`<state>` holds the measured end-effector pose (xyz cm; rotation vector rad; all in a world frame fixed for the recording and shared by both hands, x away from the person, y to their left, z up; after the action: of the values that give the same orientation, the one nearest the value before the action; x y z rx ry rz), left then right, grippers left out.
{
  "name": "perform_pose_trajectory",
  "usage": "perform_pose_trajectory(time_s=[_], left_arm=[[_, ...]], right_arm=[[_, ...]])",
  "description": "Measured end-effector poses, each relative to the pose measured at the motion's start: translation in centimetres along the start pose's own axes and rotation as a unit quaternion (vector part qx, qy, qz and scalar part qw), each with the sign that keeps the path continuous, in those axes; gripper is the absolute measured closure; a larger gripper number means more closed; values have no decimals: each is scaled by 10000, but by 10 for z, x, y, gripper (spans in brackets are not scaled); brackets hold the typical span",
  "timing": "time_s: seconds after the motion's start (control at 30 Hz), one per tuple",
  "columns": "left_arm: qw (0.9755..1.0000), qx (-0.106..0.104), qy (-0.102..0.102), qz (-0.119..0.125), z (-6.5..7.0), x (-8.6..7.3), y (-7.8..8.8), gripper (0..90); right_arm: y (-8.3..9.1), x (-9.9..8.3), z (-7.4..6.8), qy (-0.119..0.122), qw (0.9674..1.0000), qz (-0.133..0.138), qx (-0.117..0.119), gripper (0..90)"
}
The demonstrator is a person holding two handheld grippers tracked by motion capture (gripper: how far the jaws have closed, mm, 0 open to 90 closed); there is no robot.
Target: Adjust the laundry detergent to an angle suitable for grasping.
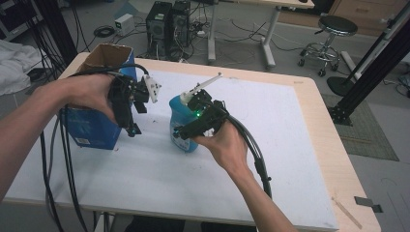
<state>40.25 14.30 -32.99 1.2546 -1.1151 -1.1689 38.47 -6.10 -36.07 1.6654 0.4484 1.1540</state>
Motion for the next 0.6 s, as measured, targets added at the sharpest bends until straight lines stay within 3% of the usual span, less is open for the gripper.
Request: perform_pose_trajectory(time_s=[0.37,0.47,0.6], left_arm=[[10000,-5,29,22,1,0,1,261],[10000,5,17,12,1,-1,1,261],[10000,6,27,28,1,-1,2,261]], right_arm=[[0,0,1,-76,9999,61,-40,201],[0,0,1,-61,9999,105,-46,262],[0,0,1,-56,9999,141,-37,263]])
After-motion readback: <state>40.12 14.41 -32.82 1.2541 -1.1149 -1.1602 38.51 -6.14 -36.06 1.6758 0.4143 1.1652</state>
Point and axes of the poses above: each handheld gripper's, and its own axes: y roughly backward along the jaws, x roughly out of its top, z roughly to its right, the point moved 1 cm from there along -y, roughly forward along the jaws, and after that the axes turned 13 degrees about -z, right-handed, at the moved point
